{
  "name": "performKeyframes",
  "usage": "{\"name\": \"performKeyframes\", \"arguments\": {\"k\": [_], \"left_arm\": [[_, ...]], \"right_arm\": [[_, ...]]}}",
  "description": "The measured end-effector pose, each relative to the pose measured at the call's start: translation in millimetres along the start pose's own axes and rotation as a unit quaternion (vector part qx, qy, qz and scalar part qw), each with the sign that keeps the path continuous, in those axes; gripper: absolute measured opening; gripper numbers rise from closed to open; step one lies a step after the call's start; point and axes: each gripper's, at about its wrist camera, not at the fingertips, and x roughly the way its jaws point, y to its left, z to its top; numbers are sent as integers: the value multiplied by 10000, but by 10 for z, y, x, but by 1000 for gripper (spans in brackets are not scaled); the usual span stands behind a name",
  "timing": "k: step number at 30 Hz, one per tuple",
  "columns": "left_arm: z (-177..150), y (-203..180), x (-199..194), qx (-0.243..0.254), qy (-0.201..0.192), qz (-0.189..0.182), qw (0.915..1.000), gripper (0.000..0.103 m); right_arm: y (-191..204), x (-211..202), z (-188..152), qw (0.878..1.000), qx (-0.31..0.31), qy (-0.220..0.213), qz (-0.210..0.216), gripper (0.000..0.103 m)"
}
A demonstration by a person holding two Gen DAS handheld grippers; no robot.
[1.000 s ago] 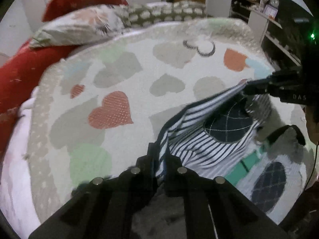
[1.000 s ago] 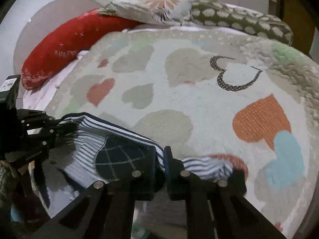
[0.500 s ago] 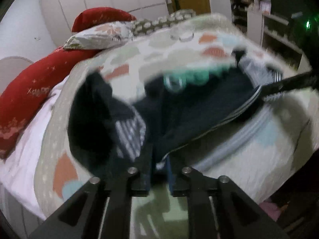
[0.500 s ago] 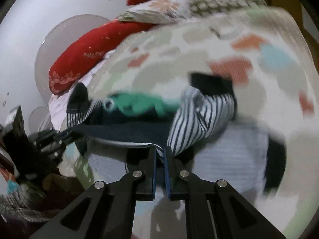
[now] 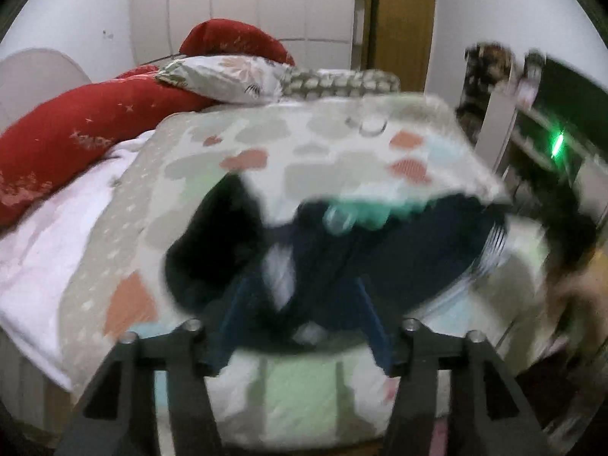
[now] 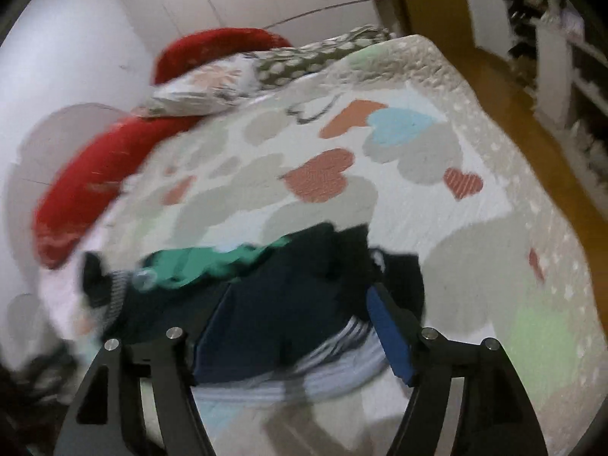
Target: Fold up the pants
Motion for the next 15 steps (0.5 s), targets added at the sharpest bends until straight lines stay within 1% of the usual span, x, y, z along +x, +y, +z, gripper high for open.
{"name": "performKeyframes", "arguments": {"k": [1,2,3,4,5,6,8,9,10,11,12,13,14,15], "left_arm": [[95,-57,99,-15,-9,-147,9999,57],[161,-116,212,-1,19,-204,9998,57],[203,-170,360,38,94,-93,9999,57],[220,-200,518,87,198,119,9997,57],[222,-201,667,151,301,389,9987,57],[191,-172,844,253,418,881,9949,57],[108,19,991,250,558,1556,9859,56],[61,171,997,72,629,1722,9830,56],[23,315,976,-137,684,1743,9822,56],[-13,471,935,-376,708,1638,9832,56],[-56,627,871,-632,698,1414,9855,56],[-91,751,810,-807,669,1135,9880,56],[-118,827,748,-916,619,865,9901,56],[-156,882,673,-1009,527,614,9916,56]], "right_arm": [[42,108,2,9998,-63,32,-196,70],[91,228,-23,9992,-127,99,-354,52],[141,309,-22,9988,-167,146,-448,44],[175,387,-58,9975,-248,193,-630,41],[185,423,-110,9957,-347,158,-845,41],[174,426,-117,9947,-397,119,-937,41],[111,400,-124,9922,-488,42,-1150,40],[60,363,-127,9907,-496,10,-1267,40],[22,344,-108,9899,-485,-6,-1333,40],[-45,309,-102,9891,-443,-38,-1401,42],[-102,281,-99,9884,-381,-48,-1470,46],[-184,267,-104,9889,-271,-33,-1464,57],[-289,276,-108,9910,-77,5,-1339,64],[-372,290,-119,9923,82,54,-1234,65]]}}
